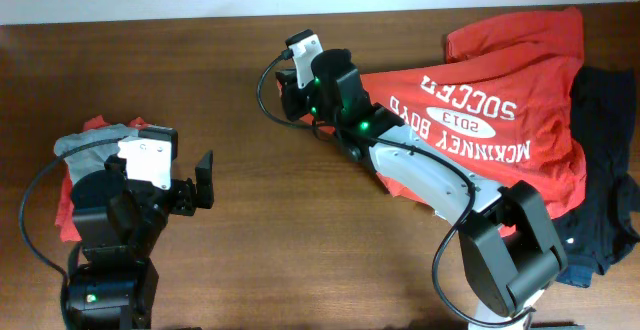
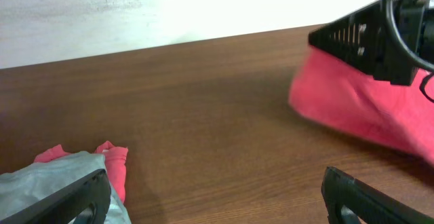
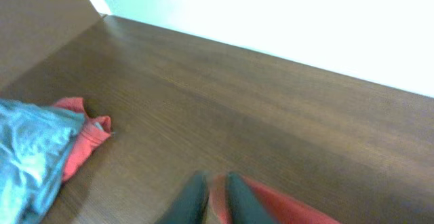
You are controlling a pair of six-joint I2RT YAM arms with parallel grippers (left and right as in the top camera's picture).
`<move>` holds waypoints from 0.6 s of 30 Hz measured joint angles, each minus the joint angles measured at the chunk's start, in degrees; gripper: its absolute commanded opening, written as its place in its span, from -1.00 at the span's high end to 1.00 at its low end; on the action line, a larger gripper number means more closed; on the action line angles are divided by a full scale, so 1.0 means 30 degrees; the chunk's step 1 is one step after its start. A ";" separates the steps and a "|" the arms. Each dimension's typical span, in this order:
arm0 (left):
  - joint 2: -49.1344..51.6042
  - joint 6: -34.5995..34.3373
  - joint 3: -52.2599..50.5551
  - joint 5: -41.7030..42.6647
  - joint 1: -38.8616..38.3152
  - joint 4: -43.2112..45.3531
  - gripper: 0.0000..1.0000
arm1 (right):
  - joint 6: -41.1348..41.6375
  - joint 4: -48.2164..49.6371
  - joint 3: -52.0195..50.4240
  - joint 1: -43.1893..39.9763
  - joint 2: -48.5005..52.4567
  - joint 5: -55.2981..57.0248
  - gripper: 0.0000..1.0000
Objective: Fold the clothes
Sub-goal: 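Drag the orange t-shirt leftward toward the table center with the right gripper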
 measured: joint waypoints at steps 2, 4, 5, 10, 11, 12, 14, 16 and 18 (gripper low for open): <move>0.0000 0.0000 0.0000 0.0000 0.0000 0.0007 -0.98 | -0.0109 -0.1406 0.0248 -0.0109 0.0000 0.0168 -0.97; 0.0000 0.0000 0.0000 0.0000 0.0000 0.0015 -0.98 | -0.0408 -0.3555 0.0605 -0.0459 -0.0015 0.0532 -0.97; 0.0015 0.0000 0.0000 0.0000 0.0000 0.0015 -0.98 | -0.0459 -0.4561 0.0736 -0.0750 -0.0073 0.0721 -0.97; 0.0874 -0.0364 0.0029 0.0270 -0.0430 0.0670 -0.98 | -0.0612 -1.1533 0.0998 -0.4648 -0.1829 0.2521 -0.97; 0.1246 -0.0444 0.0029 0.0379 -0.0685 0.0903 -0.98 | -0.0605 -1.2626 0.1020 -0.5595 -0.2317 0.2798 -0.97; 0.1734 -0.0525 0.0029 0.0495 -0.1042 0.1224 -0.98 | -0.0488 -1.3988 0.1100 -0.6907 -0.2936 0.3075 -0.98; 0.2637 -0.0933 0.0029 0.0692 -0.1727 0.1749 -0.98 | -0.0175 -1.6181 0.1231 -0.9114 -0.3789 0.3293 -0.97; 0.3898 -0.1617 0.0029 0.0860 -0.2754 0.2550 -0.98 | 0.0117 -1.7821 0.1304 -1.1205 -0.4153 0.3096 -0.97; 0.5129 -0.2229 0.0051 0.1209 -0.3847 0.3330 -0.99 | 0.0262 -1.9067 0.1341 -1.3056 -0.4124 0.2368 -0.97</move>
